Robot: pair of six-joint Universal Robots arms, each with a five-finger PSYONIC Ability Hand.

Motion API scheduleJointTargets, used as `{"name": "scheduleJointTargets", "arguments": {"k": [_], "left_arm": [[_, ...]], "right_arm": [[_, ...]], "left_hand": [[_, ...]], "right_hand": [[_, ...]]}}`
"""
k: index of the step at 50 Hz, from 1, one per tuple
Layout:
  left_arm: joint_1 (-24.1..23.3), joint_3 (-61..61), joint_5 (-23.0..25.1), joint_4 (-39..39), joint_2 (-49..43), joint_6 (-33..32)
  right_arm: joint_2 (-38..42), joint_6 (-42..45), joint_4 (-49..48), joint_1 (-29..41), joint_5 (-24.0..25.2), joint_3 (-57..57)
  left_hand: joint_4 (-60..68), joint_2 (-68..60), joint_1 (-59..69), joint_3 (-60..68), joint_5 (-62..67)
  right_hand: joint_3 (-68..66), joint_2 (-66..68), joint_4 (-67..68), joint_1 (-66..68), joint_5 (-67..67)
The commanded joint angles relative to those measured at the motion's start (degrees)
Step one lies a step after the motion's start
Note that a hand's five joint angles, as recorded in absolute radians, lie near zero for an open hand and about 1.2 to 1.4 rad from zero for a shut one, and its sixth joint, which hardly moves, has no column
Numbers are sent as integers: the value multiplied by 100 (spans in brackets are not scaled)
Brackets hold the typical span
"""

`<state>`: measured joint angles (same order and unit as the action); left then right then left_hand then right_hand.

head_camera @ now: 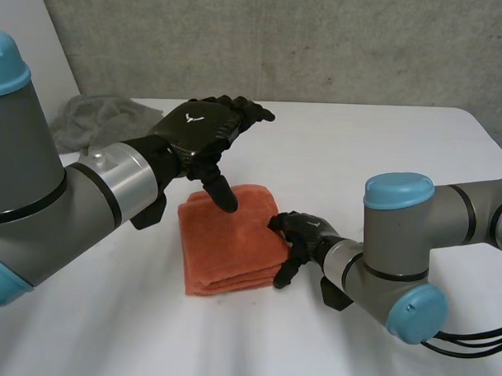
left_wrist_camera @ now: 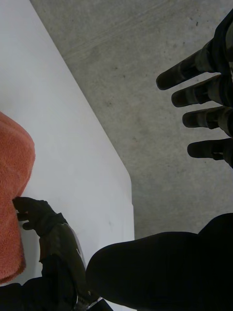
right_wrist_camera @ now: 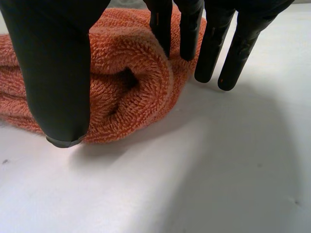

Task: Fold the laundry.

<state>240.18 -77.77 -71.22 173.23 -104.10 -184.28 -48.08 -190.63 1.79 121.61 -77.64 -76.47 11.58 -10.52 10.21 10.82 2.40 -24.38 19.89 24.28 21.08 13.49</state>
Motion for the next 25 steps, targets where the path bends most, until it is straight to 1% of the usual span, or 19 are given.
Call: {"name": "scheduleJointTargets", "arguments": {"k": [1,4,7,20,22,23,24,25], "left_arm": [[2,-2,-6,0,-14,6],[2,-10,-6,0,-14,6],[2,-10,-6,0,-14,6],[20,-19,-6,0,-40,6],[28,-28,-6,9,-40,6],[37,-28,-6,9,-40,6],[46,-37,-6,0,-49,6],[46,-37,-6,0,-49,6]], "right_arm": [[150,-36,-3,29,3,185],[264,-44,-3,29,-15,343],[352,-53,-12,29,-15,466],[686,-167,41,117,3,1116],[757,-167,50,144,-6,1231],[765,-167,50,161,-6,1257],[774,-159,50,179,-6,1301],[774,-159,50,179,-6,1319]], "left_hand": [[-103,-3,34,-27,-185],[-103,-3,34,-27,-185],[-103,-3,34,-27,-185],[-86,-19,51,-10,-168],[-70,-36,67,7,-152],[-69,-36,67,7,-152],[-86,-20,51,-10,-168],[-70,-36,67,7,-152]], "right_hand": [[-773,1223,784,1104,863],[-1176,1625,1186,1506,1265],[-1883,2332,1893,2213,1972],[-1951,2400,1961,2282,2041],[-2403,2852,2413,2733,2492],[-2855,3304,2865,3186,2945],[-4208,4658,4219,4539,4298],[-4855,5304,4865,5185,4944]]}}
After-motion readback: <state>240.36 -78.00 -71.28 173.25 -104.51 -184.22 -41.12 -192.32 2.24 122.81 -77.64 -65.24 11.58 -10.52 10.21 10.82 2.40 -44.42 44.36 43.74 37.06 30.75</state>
